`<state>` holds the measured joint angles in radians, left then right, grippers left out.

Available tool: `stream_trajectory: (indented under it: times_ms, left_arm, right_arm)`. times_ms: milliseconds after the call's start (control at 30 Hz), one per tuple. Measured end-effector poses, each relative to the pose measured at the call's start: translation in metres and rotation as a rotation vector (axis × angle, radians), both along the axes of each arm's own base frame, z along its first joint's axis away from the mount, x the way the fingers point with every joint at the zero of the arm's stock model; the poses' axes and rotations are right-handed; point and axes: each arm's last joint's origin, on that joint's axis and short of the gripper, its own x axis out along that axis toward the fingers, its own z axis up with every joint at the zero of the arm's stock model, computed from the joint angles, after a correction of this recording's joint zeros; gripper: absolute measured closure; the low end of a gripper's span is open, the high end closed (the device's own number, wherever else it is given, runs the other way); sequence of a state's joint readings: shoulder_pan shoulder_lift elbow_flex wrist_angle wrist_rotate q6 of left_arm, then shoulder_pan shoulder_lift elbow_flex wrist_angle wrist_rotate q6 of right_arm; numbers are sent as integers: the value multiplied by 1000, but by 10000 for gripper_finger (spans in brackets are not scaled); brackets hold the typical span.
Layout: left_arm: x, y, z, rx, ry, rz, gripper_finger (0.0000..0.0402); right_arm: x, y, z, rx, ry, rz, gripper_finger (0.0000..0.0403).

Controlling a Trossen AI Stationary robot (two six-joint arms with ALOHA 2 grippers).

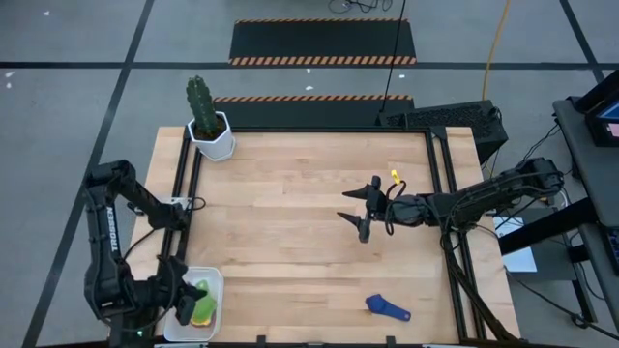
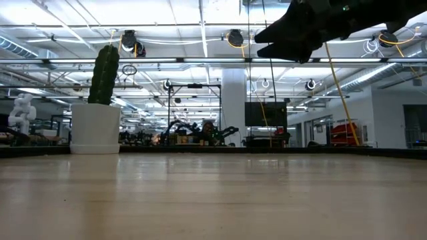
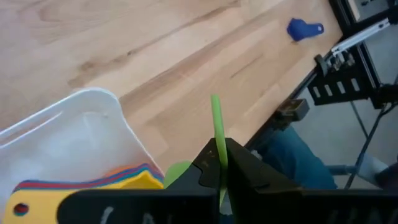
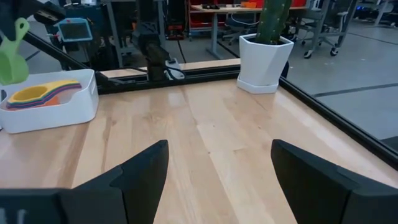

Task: Nest measuring cups in basket
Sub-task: Stack the green measuring cup on top of the yellow measuring cup into the white bin

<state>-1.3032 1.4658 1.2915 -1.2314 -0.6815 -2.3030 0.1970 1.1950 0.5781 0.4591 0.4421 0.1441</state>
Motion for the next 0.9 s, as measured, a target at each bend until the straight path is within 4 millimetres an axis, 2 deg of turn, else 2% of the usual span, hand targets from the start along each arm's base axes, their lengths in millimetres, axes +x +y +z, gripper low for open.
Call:
stream_trajectory:
  times_ms: [333, 467, 700, 900]
  left_arm:
    - [-9, -2, -20, 10, -6, -30, 388]
    - [-12, -5, -23, -4, -22, -45, 396]
    - [-14, -8, -34, -33, -32, -54, 383]
    - [-16, -6, -41, -22, -1, -67, 395]
  right_arm:
    - [0, 0, -1, -1, 8, -2, 124]
    - [0, 0, -1, -1, 8, -2, 124]
    - [0, 0, -1, -1, 8, -2, 124]
    - [0, 0, -1, -1, 8, -2, 124]
